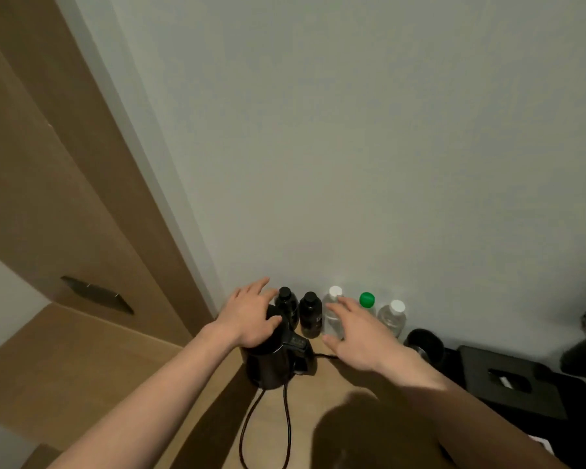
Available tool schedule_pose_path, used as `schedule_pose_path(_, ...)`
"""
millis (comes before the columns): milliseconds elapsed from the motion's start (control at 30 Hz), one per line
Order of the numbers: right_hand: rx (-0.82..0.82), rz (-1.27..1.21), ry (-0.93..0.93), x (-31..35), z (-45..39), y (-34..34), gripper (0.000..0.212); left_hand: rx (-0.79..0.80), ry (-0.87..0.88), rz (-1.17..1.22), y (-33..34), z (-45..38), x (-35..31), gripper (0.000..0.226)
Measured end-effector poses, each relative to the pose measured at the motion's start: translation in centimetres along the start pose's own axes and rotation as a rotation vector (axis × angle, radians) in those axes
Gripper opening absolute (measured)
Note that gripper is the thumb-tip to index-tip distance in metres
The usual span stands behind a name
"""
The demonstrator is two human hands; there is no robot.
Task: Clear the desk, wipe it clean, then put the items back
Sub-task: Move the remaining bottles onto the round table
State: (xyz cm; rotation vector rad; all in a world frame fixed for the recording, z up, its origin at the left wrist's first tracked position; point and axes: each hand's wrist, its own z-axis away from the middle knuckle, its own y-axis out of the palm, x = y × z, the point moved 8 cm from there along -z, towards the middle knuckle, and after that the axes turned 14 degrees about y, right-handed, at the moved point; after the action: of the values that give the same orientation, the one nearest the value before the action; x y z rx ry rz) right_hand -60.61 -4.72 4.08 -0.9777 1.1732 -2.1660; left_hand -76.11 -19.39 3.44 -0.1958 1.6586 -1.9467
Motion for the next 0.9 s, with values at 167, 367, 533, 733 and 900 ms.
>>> schedule_pose_path(167,-0.014,0.081,0.052,2.7,-4.8,0.9,0.072,0.071,0.014,0.052,0.7,-5.1,2.6,0.064)
schedule_pose_path(367,0.003,0.233,0.062,4.5,-9.6,2.0,0.054,0.152,0.026,0.11,2.3,-9.1,3.8,0.058)
schedule_pose_path(533,0.047,0.368,0.095,5.3,-12.5,4.1,0.034,0.201,0.059,0.15,4.3,-11.4,4.8,0.052)
schedule_pose_path(733,0.006,0.403,0.124,5.2,-15.0,5.3,0.036,0.089,0.148,0.069,4.0,-13.2,4.9,0.048)
schedule_pose_path(900,-0.031,0.408,0.144,5.3,-15.9,5.8,0.034,0.026,0.168,-0.025,3.8,-13.5,5.3,0.04)
